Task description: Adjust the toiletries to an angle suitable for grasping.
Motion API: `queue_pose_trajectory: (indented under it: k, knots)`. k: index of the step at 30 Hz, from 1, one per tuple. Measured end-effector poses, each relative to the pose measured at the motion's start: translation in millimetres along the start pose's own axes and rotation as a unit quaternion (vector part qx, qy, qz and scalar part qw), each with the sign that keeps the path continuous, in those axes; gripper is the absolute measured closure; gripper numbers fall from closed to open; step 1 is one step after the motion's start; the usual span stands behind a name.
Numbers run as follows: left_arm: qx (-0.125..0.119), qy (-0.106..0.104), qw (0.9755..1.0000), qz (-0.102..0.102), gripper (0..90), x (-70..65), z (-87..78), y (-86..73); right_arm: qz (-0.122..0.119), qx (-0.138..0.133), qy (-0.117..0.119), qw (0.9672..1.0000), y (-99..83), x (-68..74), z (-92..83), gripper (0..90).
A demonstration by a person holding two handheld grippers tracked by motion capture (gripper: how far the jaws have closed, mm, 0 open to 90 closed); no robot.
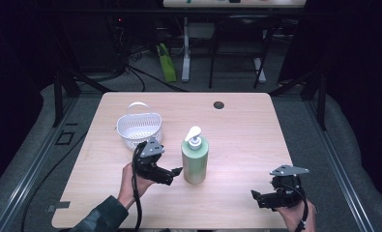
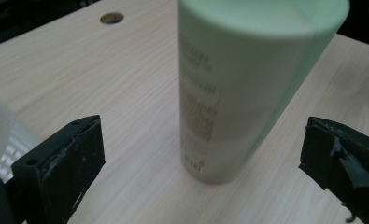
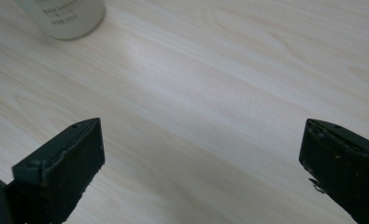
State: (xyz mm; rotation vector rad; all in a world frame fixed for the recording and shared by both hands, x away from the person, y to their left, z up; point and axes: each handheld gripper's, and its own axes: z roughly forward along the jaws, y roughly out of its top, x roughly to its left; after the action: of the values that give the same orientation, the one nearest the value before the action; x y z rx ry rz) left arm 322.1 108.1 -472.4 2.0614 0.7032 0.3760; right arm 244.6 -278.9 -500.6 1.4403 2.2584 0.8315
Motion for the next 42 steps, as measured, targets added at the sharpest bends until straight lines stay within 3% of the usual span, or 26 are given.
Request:
queue_pose_trajectory:
  k: [5, 10, 18, 20, 23, 30, 42]
  knots:
    - [-0.034, -0.01, 0.9991, 0.022, 0.0, -9.6, 10.8, 14.8, 0.021, 0.021, -0.008, 0.9995, -12.7, -9.2, -0.9, 0.0]
    - [-0.051, -0.016, 0.9983, 0.022, 0.0, -15.4, 23.5, 26.4, 0.02, 0.017, -0.013, 0.9996, -14.0, -9.6, -6.2, 0.0]
    - [-0.066, -0.019, 0.9975, 0.015, 0.6, -18.1, 35.9, 29.3, 0.018, 0.021, -0.009, 0.9996, -12.4, -9.4, -3.6, 0.0]
    - [-0.076, -0.024, 0.9968, 0.01, 6.1, -19.4, 37.0, 29.4, 0.018, 0.023, -0.009, 0.9995, -11.7, -9.0, -2.9, 0.0]
    - [-0.082, -0.02, 0.9964, 0.005, 11.2, -19.1, 38.0, 28.3, 0.018, 0.026, -0.007, 0.9995, -11.6, -10.4, -1.0, 0.1]
    - [-0.088, -0.015, 0.9959, 0.009, 11.8, -21.2, 35.2, 25.4, 0.01, 0.032, -0.007, 0.9994, -8.5, -9.6, 4.5, 0.5]
    - [-0.091, 0.002, 0.9959, -0.001, 12.0, -14.9, 19.1, 13.9, -0.031, 0.041, -0.004, 0.9986, 7.7, -4.2, 20.4, 1.2]
